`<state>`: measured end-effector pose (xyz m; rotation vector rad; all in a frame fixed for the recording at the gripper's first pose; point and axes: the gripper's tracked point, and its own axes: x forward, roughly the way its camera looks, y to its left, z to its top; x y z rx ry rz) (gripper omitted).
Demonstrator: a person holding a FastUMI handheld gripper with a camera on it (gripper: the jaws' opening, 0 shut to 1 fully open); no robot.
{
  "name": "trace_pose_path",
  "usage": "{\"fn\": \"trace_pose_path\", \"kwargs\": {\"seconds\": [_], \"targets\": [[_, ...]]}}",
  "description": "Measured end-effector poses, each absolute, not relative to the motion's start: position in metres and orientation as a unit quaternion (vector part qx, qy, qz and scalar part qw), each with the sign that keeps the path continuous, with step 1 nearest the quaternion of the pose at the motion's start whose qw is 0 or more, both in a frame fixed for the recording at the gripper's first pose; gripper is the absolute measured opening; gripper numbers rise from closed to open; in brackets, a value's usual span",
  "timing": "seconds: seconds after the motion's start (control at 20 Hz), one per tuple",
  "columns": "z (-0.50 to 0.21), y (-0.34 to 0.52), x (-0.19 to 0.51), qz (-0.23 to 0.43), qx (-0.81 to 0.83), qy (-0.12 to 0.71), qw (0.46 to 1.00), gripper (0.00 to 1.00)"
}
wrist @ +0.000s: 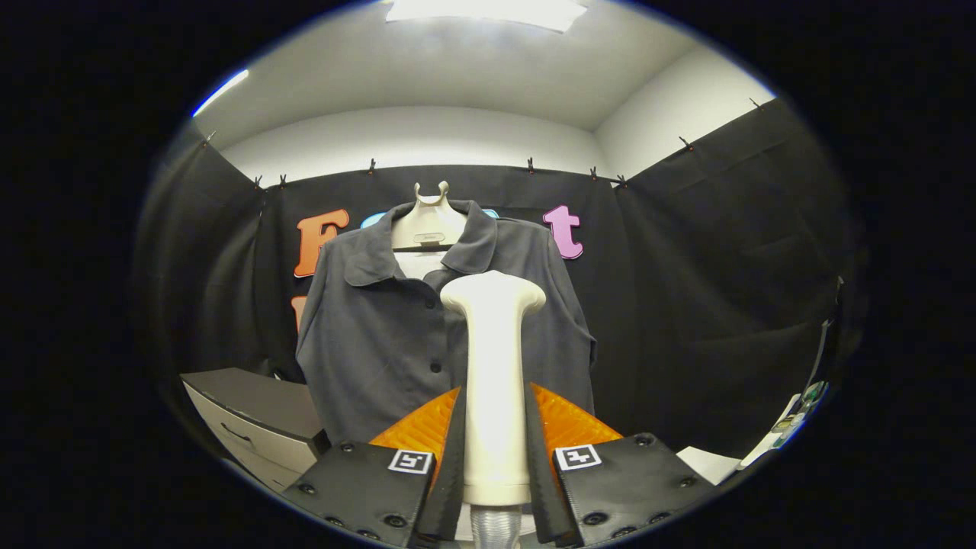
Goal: Iron the clothes twice with a garment steamer, once on the left side and once on the right side.
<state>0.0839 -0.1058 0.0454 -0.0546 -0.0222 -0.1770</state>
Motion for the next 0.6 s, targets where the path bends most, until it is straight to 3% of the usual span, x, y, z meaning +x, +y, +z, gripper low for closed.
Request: {"fn": "trace_pose_path", "kwargs": {"seconds": [0.6], "targets": [[0.042,-0.125,0.125,-0.093,-0.073,-0.011,0.993,0.45]]}}
